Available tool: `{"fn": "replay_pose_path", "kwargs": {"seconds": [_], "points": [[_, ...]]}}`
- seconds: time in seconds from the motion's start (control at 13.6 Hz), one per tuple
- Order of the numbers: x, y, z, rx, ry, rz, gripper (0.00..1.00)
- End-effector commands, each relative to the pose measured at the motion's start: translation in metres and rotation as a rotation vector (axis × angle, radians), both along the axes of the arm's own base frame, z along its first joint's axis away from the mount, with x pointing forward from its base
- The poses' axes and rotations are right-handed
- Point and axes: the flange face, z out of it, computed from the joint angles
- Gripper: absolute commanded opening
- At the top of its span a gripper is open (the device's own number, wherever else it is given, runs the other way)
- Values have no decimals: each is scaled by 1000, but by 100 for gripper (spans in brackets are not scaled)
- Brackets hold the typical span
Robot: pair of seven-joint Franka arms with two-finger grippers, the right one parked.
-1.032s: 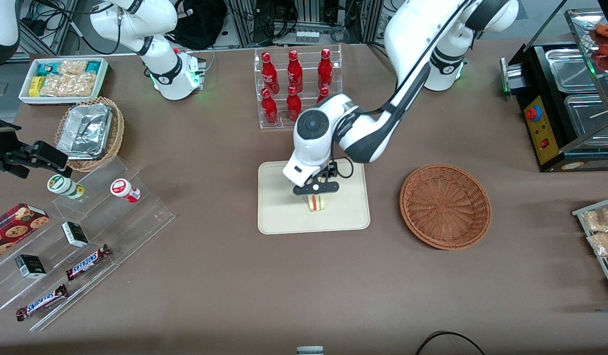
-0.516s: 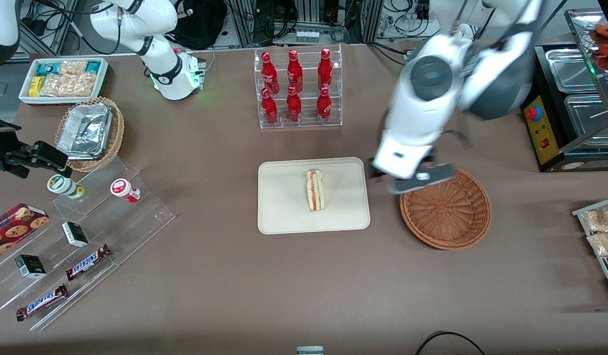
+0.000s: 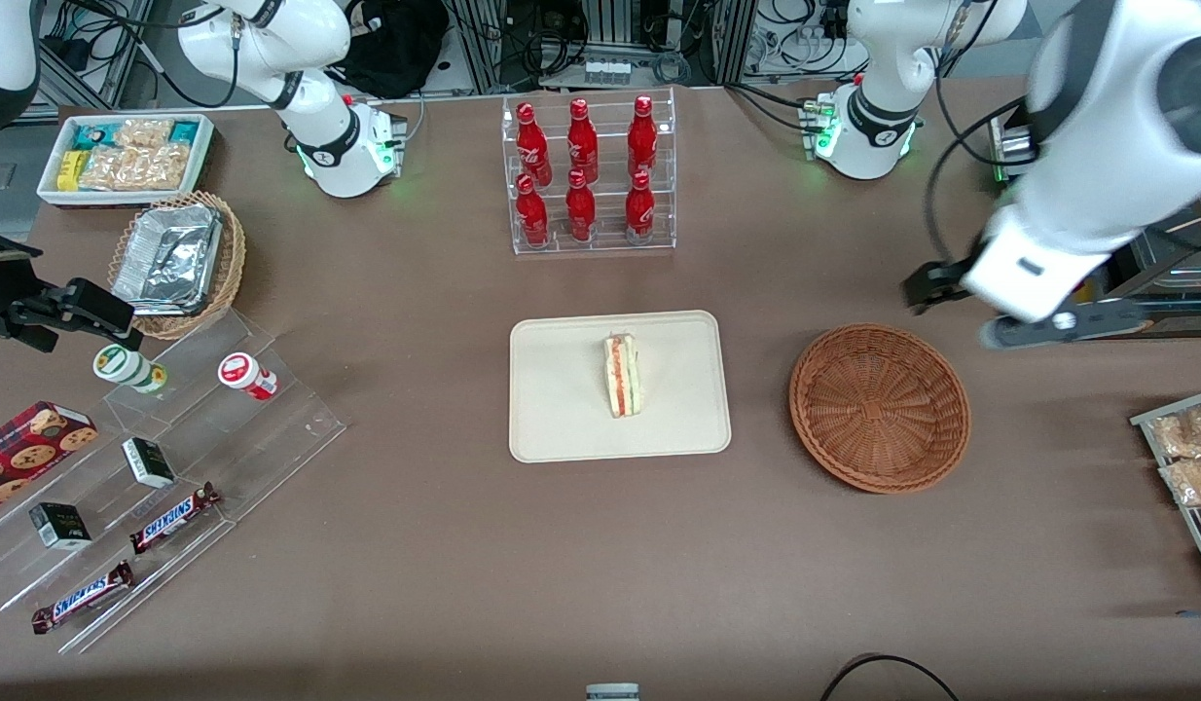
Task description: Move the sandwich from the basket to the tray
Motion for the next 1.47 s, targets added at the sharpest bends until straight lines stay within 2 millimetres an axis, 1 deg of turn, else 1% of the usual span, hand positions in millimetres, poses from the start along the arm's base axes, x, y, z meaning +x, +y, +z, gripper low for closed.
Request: {"fn": "replay_pose_path", "kwargs": {"seconds": [0.0,0.15,0.22,0.29,0.37,0.59,0.66,0.74,0.88,1.11,1.4], "points": [[-20,25,9,-28,26,-83,100],[-24,55,16,-84,26,-97,100],[-25,67,20,-91,18,-98,100],[-27,71,22,-93,22,-101,100],[-27,71,22,-91,24,-100,100],[-17,55,23,-77,12,-120,100],[-14,57,27,-80,3,-116,100],[-11,52,30,-82,-2,-125,100],[-8,50,31,-82,-7,-113,100],[-7,56,30,-25,-13,-92,100],[-6,58,32,-25,-23,-90,100]]}}
